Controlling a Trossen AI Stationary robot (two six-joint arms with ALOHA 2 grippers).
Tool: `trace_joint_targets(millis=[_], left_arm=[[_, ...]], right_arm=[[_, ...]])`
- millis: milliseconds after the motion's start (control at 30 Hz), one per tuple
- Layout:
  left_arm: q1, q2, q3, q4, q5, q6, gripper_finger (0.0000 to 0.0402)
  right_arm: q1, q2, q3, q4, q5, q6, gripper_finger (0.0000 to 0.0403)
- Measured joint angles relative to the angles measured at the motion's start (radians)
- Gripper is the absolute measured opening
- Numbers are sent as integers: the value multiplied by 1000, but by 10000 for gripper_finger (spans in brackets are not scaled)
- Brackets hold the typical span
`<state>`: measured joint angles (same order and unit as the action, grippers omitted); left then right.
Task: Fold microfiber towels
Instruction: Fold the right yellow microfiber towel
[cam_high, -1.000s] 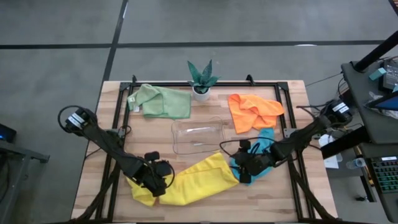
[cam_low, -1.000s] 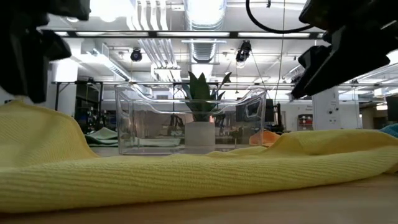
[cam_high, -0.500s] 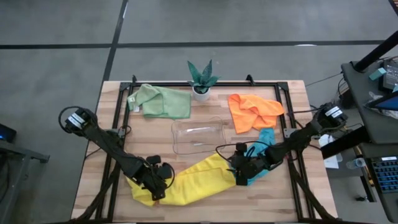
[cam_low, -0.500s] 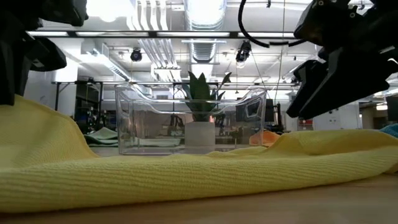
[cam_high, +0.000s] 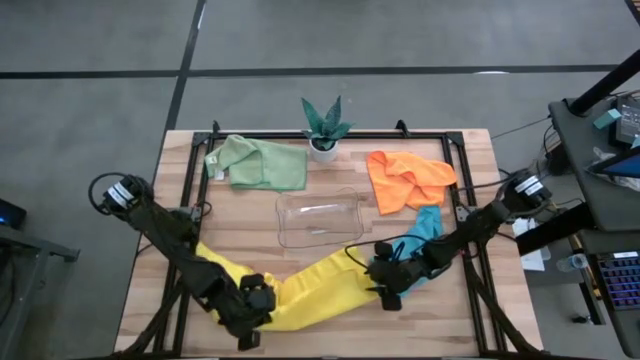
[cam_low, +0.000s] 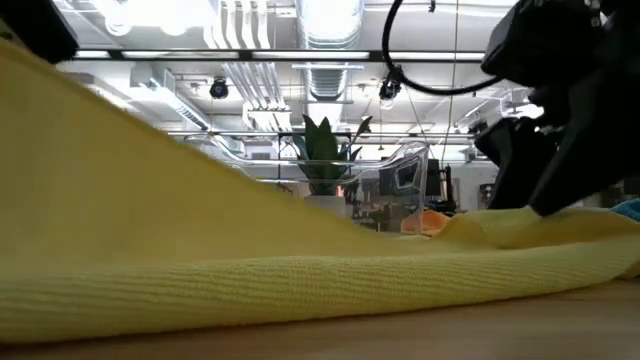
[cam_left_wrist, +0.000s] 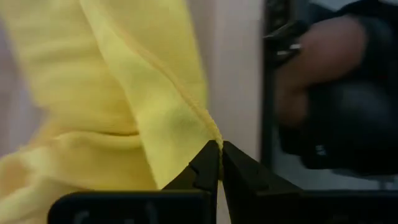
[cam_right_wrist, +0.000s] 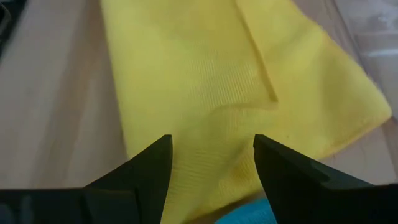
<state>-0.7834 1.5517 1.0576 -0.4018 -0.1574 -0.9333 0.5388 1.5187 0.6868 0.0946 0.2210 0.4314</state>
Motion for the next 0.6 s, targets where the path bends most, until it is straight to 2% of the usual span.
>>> trace_joint_targets(millis=[167,267,467,600], left_arm=[[-33,0,0,92,-2,-31,0],[-45,0,0,113,-1,-65,0],[-55,11,-4,130,-7,-109,0],[-63,50,-5,173,2,-110,0]], right_arm=[[7,55,9,-1,14,-3,192],[22,63,21,-6,14,-9,146],[70,5,27,-51,7,-28,28],[105,-44,27,-125,6,-9,14]])
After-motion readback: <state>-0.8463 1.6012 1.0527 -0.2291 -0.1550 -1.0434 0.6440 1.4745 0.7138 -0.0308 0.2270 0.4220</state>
